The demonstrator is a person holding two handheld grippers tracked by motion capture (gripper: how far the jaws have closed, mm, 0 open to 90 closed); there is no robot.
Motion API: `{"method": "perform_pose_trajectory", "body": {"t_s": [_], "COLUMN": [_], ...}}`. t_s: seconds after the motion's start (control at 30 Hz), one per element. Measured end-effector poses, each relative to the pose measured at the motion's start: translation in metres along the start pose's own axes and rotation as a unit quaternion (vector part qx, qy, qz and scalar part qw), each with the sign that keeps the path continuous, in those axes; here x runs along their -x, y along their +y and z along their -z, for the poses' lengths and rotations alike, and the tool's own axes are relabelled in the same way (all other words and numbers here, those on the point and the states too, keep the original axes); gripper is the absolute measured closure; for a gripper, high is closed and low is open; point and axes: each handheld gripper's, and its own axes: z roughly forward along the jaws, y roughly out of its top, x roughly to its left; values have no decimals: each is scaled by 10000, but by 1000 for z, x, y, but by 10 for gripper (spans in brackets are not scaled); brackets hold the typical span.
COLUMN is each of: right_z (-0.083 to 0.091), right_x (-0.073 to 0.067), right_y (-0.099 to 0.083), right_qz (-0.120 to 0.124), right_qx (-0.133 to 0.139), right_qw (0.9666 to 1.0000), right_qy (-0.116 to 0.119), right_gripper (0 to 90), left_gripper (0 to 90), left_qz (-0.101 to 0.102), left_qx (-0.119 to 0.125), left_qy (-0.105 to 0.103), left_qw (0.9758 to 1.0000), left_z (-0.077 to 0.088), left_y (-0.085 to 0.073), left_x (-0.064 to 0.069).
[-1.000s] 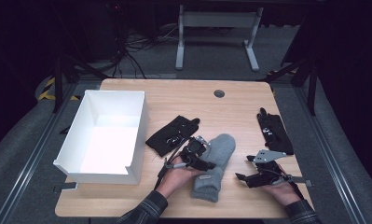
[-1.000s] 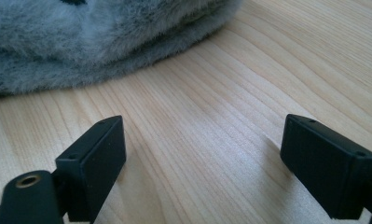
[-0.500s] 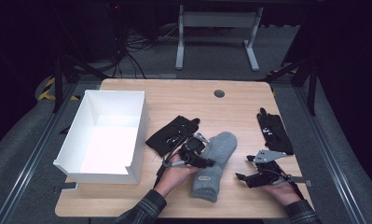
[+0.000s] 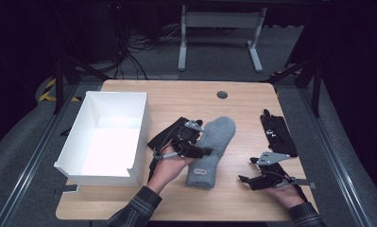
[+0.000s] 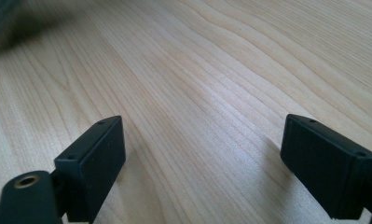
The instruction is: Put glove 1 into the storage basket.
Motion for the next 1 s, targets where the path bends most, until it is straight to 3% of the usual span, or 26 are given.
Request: {"method": "perform_pose_trajectory", "body": {"t_s": [0.37, 0.5, 0.87, 1.0], "right_z": [0, 0, -1, -1], "right_x": [0, 0, 0, 0], "right_y": [0, 0, 1, 1], "right_qz": [-10, -14, -21, -22], "right_qx": [0, -1, -16, -16], "right_qw": [10000, 10000, 10000, 10000], "right_qy": [-14, -28, -37, -37], "right_gripper": [136, 133, 129, 129], "left_gripper": [634, 634, 635, 636], "left_qz": [-27, -33, 44, 153], "left_qx": [237, 313, 472, 526], "left_qy": [249, 385, 619, 814], "left_qw": [9994, 9988, 9970, 9952], "left_z": [54, 81, 130, 151], "left_y": [23, 32, 39, 35], "left_x": [-1, -4, -15, -24]}}
